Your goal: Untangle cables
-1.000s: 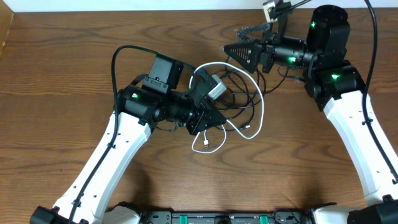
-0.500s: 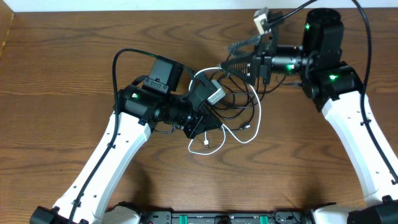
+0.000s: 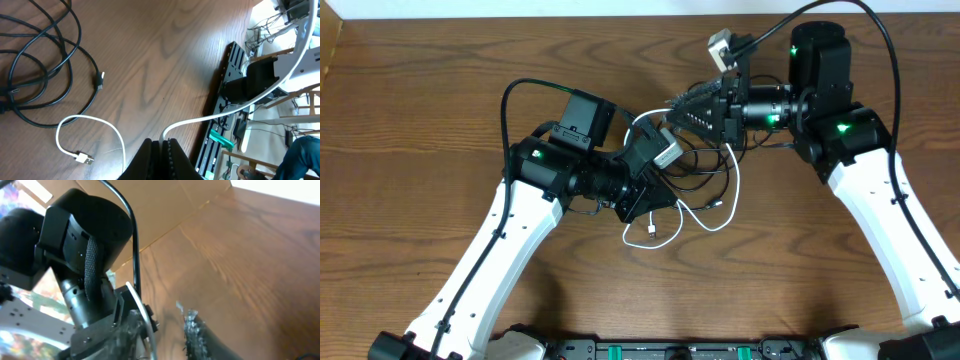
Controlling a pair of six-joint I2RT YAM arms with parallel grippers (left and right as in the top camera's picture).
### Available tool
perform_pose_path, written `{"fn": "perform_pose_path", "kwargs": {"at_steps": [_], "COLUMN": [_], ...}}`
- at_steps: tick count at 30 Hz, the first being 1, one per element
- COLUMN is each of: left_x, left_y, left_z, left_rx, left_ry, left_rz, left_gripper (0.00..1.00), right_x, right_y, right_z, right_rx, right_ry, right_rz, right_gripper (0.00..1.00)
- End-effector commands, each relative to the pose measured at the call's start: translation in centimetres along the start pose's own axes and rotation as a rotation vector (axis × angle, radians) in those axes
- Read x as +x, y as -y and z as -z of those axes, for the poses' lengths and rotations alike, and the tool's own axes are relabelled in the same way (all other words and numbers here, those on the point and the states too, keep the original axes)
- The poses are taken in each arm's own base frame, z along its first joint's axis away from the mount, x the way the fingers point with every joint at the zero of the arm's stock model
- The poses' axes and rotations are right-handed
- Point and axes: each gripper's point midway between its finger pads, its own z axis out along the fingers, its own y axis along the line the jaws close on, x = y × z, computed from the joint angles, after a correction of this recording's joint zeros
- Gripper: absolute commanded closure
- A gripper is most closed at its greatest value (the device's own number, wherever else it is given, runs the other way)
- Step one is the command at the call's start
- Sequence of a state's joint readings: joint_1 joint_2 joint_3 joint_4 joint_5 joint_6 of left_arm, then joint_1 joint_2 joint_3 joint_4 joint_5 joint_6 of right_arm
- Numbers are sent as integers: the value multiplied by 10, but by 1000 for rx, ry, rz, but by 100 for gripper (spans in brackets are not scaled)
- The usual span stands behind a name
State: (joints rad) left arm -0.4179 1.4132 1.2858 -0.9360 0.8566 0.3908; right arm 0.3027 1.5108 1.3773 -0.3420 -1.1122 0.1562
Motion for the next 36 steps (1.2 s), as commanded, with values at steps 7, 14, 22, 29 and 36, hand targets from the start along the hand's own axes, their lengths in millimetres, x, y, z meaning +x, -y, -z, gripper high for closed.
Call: {"fn": "perform_pose_path", "kwargs": {"at_steps": [7, 14, 22, 29, 36], "left_x": [-2, -2, -7, -14, -15], "left_y": [-1, -2, -3, -5, -2], "left_z": [0, 0, 0, 1, 1], "left_rx": [-5, -6, -11, -19, -1], "left_ry": [-1, 1, 18, 45, 49], "left_rz": [-16, -17, -1, -2, -1], "left_gripper": [93, 93, 92, 93, 92], "right_x": [-18, -42, -63, -81, -108], "right_y": [-35, -62, -75, -87, -66], "right_z": [-9, -4, 4, 12, 30], "right_rx": [-113, -218, -243, -260, -149], "right_ry": [35, 88, 149, 213, 338], "right_rz": [85, 129, 152, 194, 186], "right_gripper": [99, 99, 99, 99, 99]}}
